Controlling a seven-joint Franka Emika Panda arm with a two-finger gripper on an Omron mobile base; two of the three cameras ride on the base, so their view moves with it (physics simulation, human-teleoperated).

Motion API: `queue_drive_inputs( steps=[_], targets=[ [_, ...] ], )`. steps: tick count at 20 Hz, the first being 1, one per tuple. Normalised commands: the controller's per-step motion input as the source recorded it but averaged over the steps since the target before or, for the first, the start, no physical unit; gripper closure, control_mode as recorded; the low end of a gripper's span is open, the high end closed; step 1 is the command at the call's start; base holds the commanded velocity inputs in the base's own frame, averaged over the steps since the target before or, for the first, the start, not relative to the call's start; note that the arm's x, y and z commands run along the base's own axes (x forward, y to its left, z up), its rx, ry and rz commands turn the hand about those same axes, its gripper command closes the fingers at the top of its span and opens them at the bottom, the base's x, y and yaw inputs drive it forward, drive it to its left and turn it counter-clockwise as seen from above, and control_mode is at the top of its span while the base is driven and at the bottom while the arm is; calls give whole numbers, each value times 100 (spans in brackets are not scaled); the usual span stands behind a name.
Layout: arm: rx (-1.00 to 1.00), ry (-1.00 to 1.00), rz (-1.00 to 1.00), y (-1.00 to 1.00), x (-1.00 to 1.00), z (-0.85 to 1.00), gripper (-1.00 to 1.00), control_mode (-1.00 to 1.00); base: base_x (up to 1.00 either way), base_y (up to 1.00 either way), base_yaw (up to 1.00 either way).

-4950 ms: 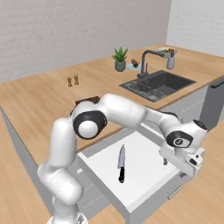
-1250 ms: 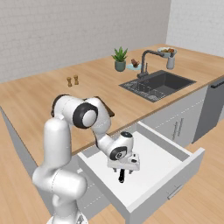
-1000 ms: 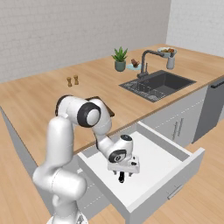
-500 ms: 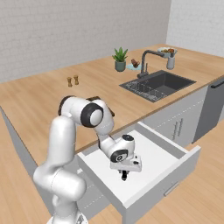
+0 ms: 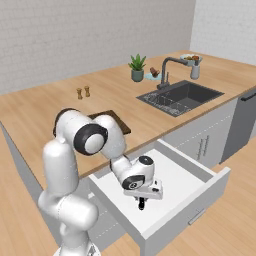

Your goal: Pick up the knife from the drawer and place it on the cutting board. Then place the meat from the plate to the cutting board.

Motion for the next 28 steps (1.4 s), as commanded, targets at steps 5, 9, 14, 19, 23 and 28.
queue_drive_inputs(
  steps=[5,9,14,19,23,28],
  targets=[
    [0,-9,0,0,-37,91,100,-100,0,0,0],
    [0,-6,0,-1,-12,100,100,-100,0,0,0],
    [0,-2,0,-16,-3,99,100,-100,0,0,0],
    [0,-2,0,-3,-1,99,100,-100,0,0,0],
    [0,-3,0,0,1,85,100,-100,0,0,0],
    [0,-3,7,0,0,59,100,-100,0,0,0]
  ],
)
